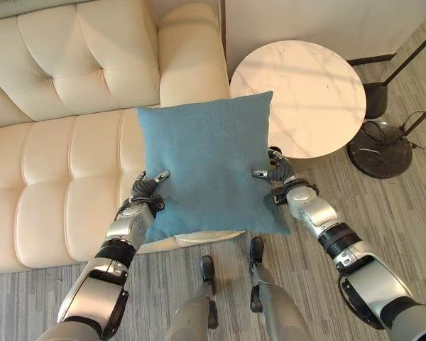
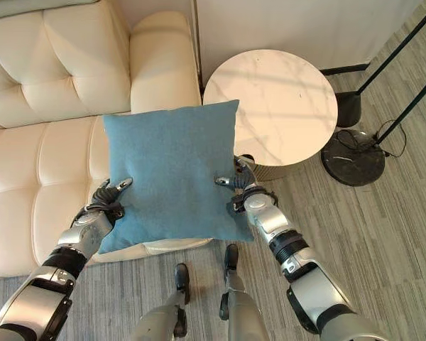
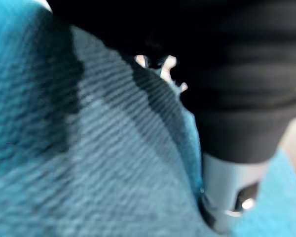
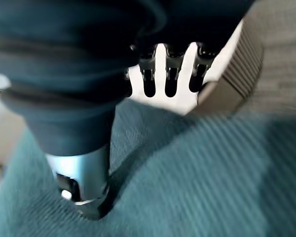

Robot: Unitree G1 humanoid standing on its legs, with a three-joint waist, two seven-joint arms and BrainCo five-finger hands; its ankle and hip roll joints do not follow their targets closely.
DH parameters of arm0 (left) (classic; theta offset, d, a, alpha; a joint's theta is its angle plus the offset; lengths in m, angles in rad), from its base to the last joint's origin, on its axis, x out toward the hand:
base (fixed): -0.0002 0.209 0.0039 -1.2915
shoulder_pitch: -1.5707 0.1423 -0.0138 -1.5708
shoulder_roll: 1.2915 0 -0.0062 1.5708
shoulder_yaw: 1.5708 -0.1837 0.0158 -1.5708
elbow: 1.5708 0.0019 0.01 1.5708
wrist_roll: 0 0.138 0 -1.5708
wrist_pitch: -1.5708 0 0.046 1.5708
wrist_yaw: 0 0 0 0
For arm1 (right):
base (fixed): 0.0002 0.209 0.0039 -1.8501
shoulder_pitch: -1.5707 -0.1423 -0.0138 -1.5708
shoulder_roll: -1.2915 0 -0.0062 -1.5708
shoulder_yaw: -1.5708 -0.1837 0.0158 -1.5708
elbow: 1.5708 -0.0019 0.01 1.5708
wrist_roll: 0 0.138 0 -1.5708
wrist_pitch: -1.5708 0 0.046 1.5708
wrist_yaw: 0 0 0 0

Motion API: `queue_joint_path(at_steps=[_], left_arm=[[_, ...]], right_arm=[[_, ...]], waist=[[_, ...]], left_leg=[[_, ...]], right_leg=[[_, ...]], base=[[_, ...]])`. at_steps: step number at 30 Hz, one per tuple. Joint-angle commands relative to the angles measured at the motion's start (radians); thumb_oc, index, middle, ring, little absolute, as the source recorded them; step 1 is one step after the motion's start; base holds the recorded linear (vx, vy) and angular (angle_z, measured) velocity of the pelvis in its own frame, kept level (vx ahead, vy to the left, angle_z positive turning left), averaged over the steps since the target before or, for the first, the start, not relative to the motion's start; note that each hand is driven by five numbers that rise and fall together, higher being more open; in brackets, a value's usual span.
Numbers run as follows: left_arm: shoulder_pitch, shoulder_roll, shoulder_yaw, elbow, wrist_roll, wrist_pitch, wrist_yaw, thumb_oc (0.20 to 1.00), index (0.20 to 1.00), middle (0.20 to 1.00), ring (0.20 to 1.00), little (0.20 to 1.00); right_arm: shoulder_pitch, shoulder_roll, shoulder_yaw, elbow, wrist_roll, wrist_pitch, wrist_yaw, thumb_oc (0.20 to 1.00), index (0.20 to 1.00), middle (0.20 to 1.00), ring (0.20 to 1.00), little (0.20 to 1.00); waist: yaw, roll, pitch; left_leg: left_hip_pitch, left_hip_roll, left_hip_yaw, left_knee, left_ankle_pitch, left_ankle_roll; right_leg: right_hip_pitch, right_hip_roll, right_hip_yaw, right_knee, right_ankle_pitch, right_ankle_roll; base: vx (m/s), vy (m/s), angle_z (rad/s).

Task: Pick up all the scattered cushions and arrange them neatly on the sofa.

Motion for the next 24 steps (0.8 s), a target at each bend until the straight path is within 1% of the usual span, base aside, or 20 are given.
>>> queue_joint_path(at_steps=[1,3,4,5,6,7,8,9,13,14,15,18,19,20,22,24], left_arm=[[-0.004,-0.043,-0.06,-0.037,0.061,-0.016,-0.013,1.0,1.0,1.0,1.0,1.0],[0.061,-0.067,-0.06,-0.093,0.064,-0.013,-0.017,1.0,1.0,1.0,1.0,1.0],[0.062,-0.067,-0.06,-0.094,0.064,-0.012,-0.016,1.0,1.0,1.0,1.0,1.0],[0.105,-0.088,-0.066,-0.123,0.065,-0.009,-0.021,1.0,1.0,1.0,1.0,1.0],[0.106,-0.088,-0.066,-0.124,0.065,-0.009,-0.021,1.0,1.0,1.0,1.0,1.0],[0.141,-0.109,-0.088,-0.167,0.054,-0.011,-0.025,0.812,0.812,0.812,0.812,0.812],[0.152,-0.11,-0.087,-0.183,0.052,-0.014,-0.023,0.442,0.442,0.442,0.442,0.442],[0.152,-0.11,-0.087,-0.183,0.052,-0.014,-0.023,0.2,0.2,0.2,0.2,0.2],[0.235,-0.146,-0.12,-0.295,-0.012,-0.027,-0.026,0.2,0.2,0.2,0.2,0.2],[0.235,-0.146,-0.12,-0.296,-0.012,-0.027,-0.026,0.2,0.2,0.2,0.2,0.2],[0.26,-0.186,-0.151,-0.311,-0.058,-0.026,-0.017,0.2,0.2,0.2,0.2,0.2],[0.273,-0.231,-0.208,-0.34,-0.11,-0.036,0.008,0.2,0.2,0.2,0.2,0.2],[0.292,-0.261,-0.221,-0.361,-0.168,-0.06,0.04,0.2,0.2,0.2,0.2,0.2],[0.292,-0.261,-0.221,-0.362,-0.169,-0.06,0.04,0.2,0.2,0.2,0.2,0.2],[0.307,-0.275,-0.246,-0.382,-0.224,-0.072,0.065,0.2,0.2,0.2,0.2,0.2],[0.315,-0.276,-0.251,-0.394,-0.232,-0.074,0.07,0.2,0.2,0.2,0.2,0.2]], right_arm=[[0.014,0.062,0.02,-0.051,0.01,-0.017,0.022,1.0,1.0,1.0,1.0,1.0],[0.06,0.07,0.035,-0.089,-0.009,-0.011,0.039,1.0,1.0,1.0,1.0,1.0],[0.061,0.07,0.035,-0.09,-0.01,-0.011,0.039,1.0,1.0,1.0,1.0,1.0],[0.092,0.074,0.036,-0.094,-0.008,-0.008,0.05,1.0,1.0,1.0,1.0,1.0],[0.092,0.074,0.036,-0.094,-0.008,-0.008,0.05,1.0,1.0,1.0,1.0,1.0],[0.104,0.083,0.032,-0.076,0.019,-0.013,0.051,1.0,1.0,1.0,1.0,1.0],[0.104,0.085,0.028,-0.071,0.025,-0.011,0.048,1.0,1.0,1.0,1.0,1.0],[0.104,0.085,0.028,-0.071,0.025,-0.011,0.048,1.0,1.0,1.0,1.0,1.0],[0.123,0.112,0.024,-0.064,0.067,-0.015,0.053,1.0,1.0,1.0,1.0,1.0],[0.124,0.112,0.024,-0.064,0.067,-0.015,0.053,0.63,0.63,0.63,0.63,0.63],[0.131,0.136,0.031,-0.051,0.09,-0.018,0.051,0.2,0.2,0.2,0.2,0.2],[0.137,0.167,0.038,-0.034,0.12,-0.022,0.026,0.2,0.2,0.2,0.2,0.2],[0.152,0.176,0.04,-0.037,0.131,-0.027,0.009,0.2,0.2,0.2,0.2,0.2],[0.152,0.176,0.04,-0.037,0.131,-0.027,0.009,0.2,0.2,0.2,0.2,0.2],[0.162,0.184,0.028,-0.041,0.168,-0.033,-0.016,0.2,0.2,0.2,0.2,0.2],[0.166,0.181,0.023,-0.044,0.177,-0.037,-0.025,0.2,0.2,0.2,0.2,0.2]], waist=[[0.001,0.0,0.002],[0.005,0.0,0.007],[0.005,0.0,0.007],[0.007,0.0,0.009],[0.007,0.0,0.009],[0.012,0.003,0.015],[0.014,0.005,0.017],[0.014,0.005,0.017],[0.024,0.011,0.026],[0.024,0.011,0.026],[0.027,0.012,0.027],[0.034,0.012,0.028],[0.036,0.01,0.027],[0.036,0.01,0.027],[0.041,0.007,0.025],[0.044,0.006,0.024]], left_leg=[[-0.009,-0.012,0.004,-0.007,-0.026,-0.014],[0.005,-0.013,0.004,-0.007,-0.033,-0.011],[0.005,-0.013,0.004,-0.007,-0.033,-0.011],[0.013,-0.015,0.003,-0.007,-0.036,-0.01],[0.013,-0.015,0.003,-0.007,-0.036,-0.01],[0.016,-0.017,0.001,-0.007,-0.037,-0.008],[0.016,-0.018,0.0,-0.007,-0.037,-0.007],[0.016,-0.018,0.0,-0.007,-0.037,-0.007],[0.016,-0.021,-0.003,-0.007,-0.035,-0.004],[0.016,-0.021,-0.003,-0.007,-0.035,-0.004],[0.017,-0.023,-0.007,-0.007,-0.037,-0.002],[0.022,-0.026,-0.014,-0.007,-0.038,0.0],[0.025,-0.027,-0.018,-0.007,-0.038,0.002],[0.025,-0.027,-0.018,-0.007,-0.038,0.002],[0.031,-0.031,-0.023,-0.007,-0.04,0.004],[0.033,-0.032,-0.025,-0.007,-0.041,0.006]], right_leg=[[0.1,-0.005,0.002,-0.004,-0.199,0.069],[0.114,-0.006,0.002,-0.004,-0.203,0.069],[0.115,-0.006,0.002,-0.004,-0.203,0.069],[0.123,-0.008,0.0,-0.004,-0.205,0.068],[0.123,-0.008,0.0,-0.004,-0.206,0.068],[0.127,-0.01,-0.002,-0.004,-0.204,0.068],[0.126,-0.01,-0.003,-0.004,-0.203,0.068],[0.126,-0.01,-0.003,-0.004,-0.203,0.068],[0.126,-0.014,-0.009,-0.004,-0.201,0.07],[0.126,-0.014,-0.009,-0.004,-0.201,0.07],[0.128,-0.016,-0.012,-0.004,-0.201,0.07],[0.134,-0.018,-0.016,-0.004,-0.201,0.072],[0.139,-0.019,-0.018,-0.004,-0.202,0.072],[0.14,-0.019,-0.018,-0.004,-0.202,0.072],[0.147,-0.023,-0.02,-0.004,-0.201,0.075],[0.149,-0.024,-0.022,-0.004,-0.201,0.076]], base=[[0.0,0.017,0.1],[0.0,0.023,0.05],[0.0,0.031,0.0],[0.0,0.0,0.0],[-0.02,0.034,0.01],[0.0,0.0,0.0],[0.0,0.0,0.0],[-0.02,0.017,0.04],[-0.02,0.017,0.04],[0.0,0.0,0.0],[0.0,0.0,0.0],[-0.04,0.019,0.02],[-0.03,0.013,0.03],[-0.06,0.027,0.08],[-0.05,0.028,0.13],[-0.06,0.024,0.15]])
